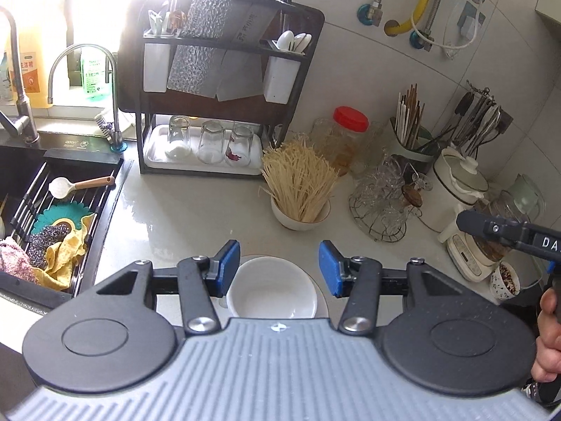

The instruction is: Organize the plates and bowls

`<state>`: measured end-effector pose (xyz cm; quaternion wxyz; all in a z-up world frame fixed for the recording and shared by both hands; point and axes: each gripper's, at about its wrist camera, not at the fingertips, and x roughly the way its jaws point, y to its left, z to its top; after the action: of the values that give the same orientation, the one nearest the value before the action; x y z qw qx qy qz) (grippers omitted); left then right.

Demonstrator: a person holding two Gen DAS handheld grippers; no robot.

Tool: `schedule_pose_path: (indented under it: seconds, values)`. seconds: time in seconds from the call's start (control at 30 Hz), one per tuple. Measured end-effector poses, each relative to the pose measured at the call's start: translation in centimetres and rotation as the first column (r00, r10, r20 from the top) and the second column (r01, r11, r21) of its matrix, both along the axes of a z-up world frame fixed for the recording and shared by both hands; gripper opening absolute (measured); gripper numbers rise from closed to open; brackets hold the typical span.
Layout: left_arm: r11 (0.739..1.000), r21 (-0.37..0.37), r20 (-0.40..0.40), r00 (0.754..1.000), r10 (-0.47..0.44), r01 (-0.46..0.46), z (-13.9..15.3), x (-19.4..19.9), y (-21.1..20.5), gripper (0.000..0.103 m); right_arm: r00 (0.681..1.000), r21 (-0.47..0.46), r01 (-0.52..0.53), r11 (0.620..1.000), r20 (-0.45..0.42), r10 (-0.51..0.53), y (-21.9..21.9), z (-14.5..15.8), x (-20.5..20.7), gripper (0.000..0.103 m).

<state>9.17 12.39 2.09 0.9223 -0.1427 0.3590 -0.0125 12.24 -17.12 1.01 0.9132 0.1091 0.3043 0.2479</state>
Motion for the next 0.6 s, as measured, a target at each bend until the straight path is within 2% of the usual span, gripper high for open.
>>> schedule_pose_path:
  seconds: [0.13,0.23,0.4,0.5,0.6]
  values:
    - [1.000,0.019,0.003,1.000,0.012,-0.012,0.4,-1.4,-1.4,0.056,1.000,-0.017,-0.006,1.000,0.027,0.006,-0.7,0.0,-1.3,0.042]
    - [0.999,0.032,0.008,1.000,0.023,-0.023,0.6,-2.4,-2.8,0.056,1.000,-0.005,-0.021,1.000,0.012,0.021,-1.4,-0.4,-2.0,0.042]
    - [0.995,0.052,0.055,0.995,0.078,-0.081,1.9,-4.0,-4.5,0.056,0.999,0.001,-0.040,0.999,0.006,0.040,-2.8,-0.5,-3.2,0.042]
    - [0.994,0.079,0.050,0.996,0.075,-0.079,1.8,-4.8,-5.7,0.056,0.999,-0.005,-0.052,0.999,-0.001,0.052,-3.4,-0.7,-3.7,0.042]
    - [0.992,0.075,0.030,0.995,0.095,-0.097,1.1,-5.8,-6.3,0.056,0.996,-0.019,-0.089,0.996,-0.014,0.088,-3.5,-1.0,-4.5,0.042]
